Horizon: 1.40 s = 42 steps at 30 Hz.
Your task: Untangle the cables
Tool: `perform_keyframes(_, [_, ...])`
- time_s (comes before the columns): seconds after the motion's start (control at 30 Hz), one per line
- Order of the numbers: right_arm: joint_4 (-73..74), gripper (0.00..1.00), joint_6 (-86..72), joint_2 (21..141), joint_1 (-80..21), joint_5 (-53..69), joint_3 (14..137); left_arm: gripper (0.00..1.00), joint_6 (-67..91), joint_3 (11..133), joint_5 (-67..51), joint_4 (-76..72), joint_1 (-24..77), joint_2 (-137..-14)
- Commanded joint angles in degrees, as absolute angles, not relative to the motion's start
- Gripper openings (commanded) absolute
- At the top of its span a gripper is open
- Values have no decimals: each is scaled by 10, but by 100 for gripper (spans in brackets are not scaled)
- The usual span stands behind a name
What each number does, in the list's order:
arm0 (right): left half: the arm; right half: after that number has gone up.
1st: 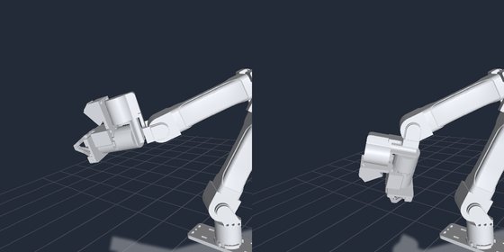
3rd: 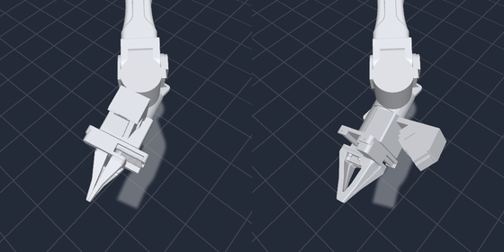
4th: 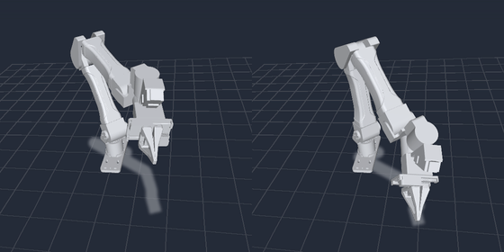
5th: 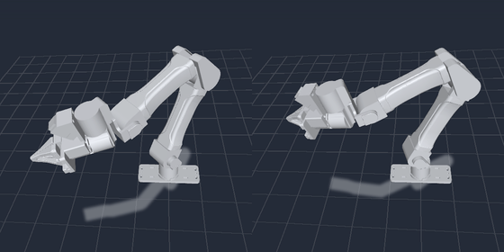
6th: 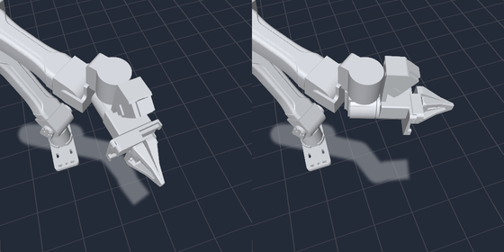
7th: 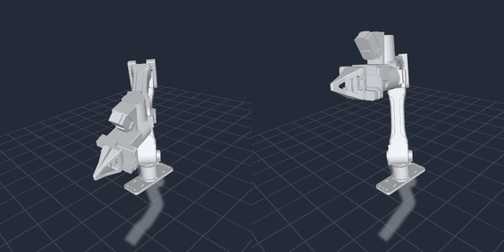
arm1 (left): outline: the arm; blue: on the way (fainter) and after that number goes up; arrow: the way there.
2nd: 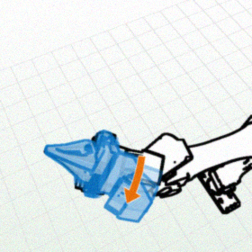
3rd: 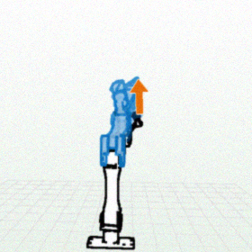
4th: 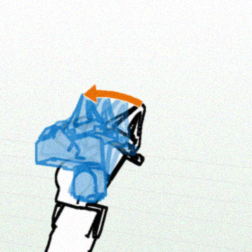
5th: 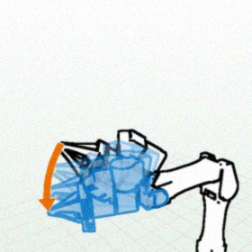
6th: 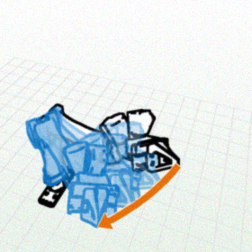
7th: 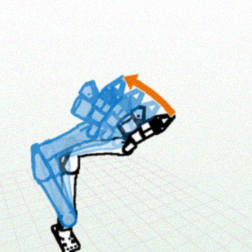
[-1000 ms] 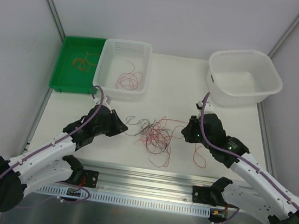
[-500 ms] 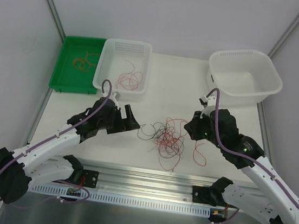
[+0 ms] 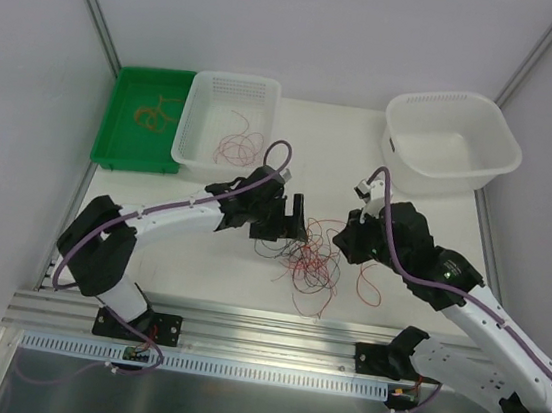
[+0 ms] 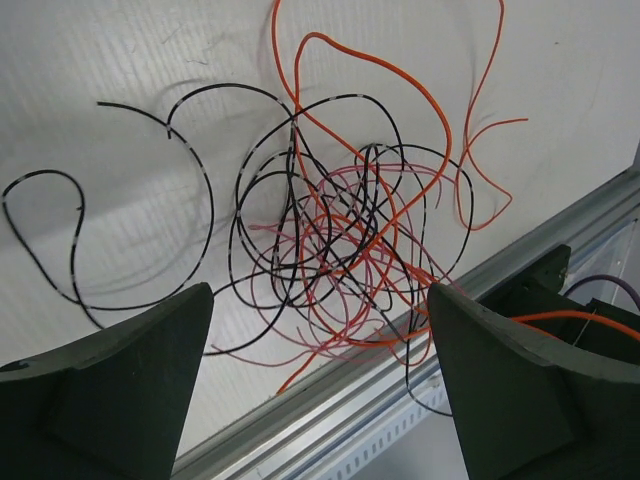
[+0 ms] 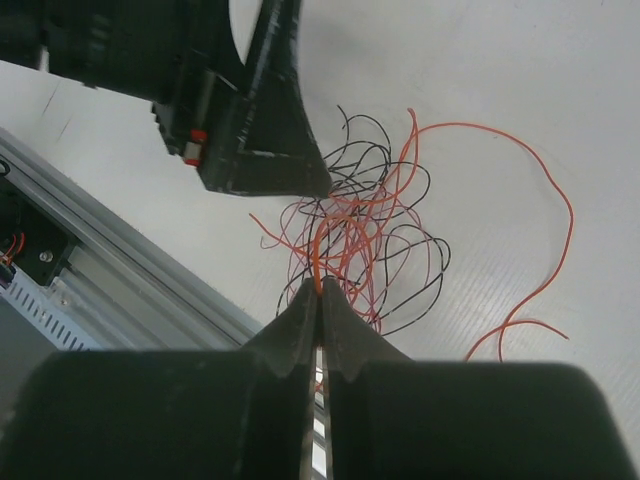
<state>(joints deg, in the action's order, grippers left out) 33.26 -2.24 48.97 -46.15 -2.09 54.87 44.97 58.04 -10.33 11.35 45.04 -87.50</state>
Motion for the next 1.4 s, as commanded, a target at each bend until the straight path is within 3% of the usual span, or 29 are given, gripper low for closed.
perform_keyframes(0.0, [310, 1, -11, 491, -468, -17, 555, 89, 437, 625, -111, 111, 470, -917])
perform_keyframes(0.13, [305, 1, -13, 493, -474, -22, 550, 80, 442, 646, -107, 111, 488, -980])
perform_keyframes(0.2, [305, 1, -12, 493, -475, -27, 548, 69, 444, 649, -104, 110, 498, -1004])
perform_keyframes(0.37, [317, 1, -12, 485, -478, -36, 550, 22, 451, 628, -50, 110, 501, -1014])
perform_keyframes(0.4, [322, 1, -11, 481, -479, -46, 550, 7, 448, 621, -39, 111, 498, -1002])
perform_keyframes(0.47, [337, 1, -8, 466, -479, -59, 553, 0, 446, 596, -15, 110, 492, -982])
perform_keyframes(1.07, [504, 1, 30, 343, -475, -363, 697, 0, 407, 337, 107, 168, 267, -674])
perform_keyframes(1.37, [515, 1, 77, 342, -475, -428, 832, 0, 401, 308, 114, 182, 213, -664])
